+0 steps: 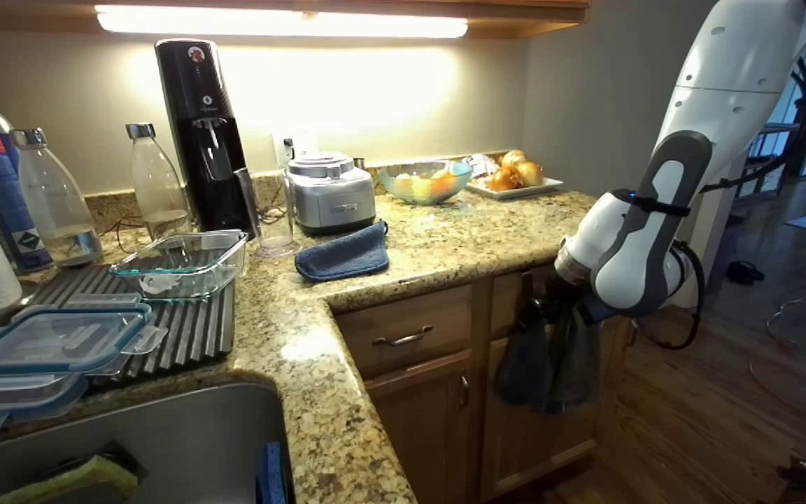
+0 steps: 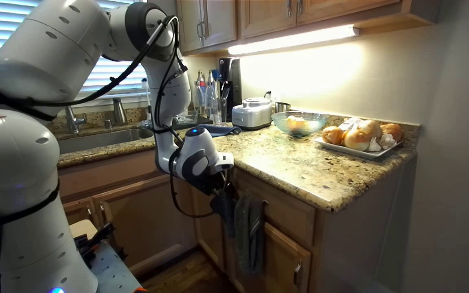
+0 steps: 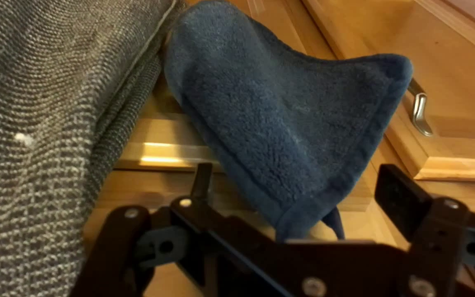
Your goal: Unhang one cloth from the drawer and place it on the countertop
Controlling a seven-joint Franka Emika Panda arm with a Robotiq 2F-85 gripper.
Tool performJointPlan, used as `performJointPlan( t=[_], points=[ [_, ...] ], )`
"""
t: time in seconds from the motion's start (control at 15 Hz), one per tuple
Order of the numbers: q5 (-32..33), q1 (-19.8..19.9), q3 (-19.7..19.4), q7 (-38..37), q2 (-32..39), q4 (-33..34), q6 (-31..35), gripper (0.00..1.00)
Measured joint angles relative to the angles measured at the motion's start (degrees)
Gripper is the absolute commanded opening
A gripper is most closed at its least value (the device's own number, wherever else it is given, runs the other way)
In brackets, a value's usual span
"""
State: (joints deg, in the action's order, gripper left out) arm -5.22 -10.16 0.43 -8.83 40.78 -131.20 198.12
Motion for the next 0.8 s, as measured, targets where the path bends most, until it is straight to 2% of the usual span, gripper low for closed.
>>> performJointPlan(
  t=[0.07, 0.13, 0.27, 0.8],
  points=[
    [-0.11, -0.1, -0.06, 0.0, 0.39, 0.18, 0.0, 0.98],
    [-0.23, -0.21, -0.12, 0.0, 0.69, 0.35, 0.0, 0.76],
    [-0.57, -0.44, -0.17, 0.03, 0.95, 0.65, 0.0, 0.69],
    [-1.23, -1.35, -0.68, 0.08, 1.85, 1.76, 0.0, 0.17]
  ],
)
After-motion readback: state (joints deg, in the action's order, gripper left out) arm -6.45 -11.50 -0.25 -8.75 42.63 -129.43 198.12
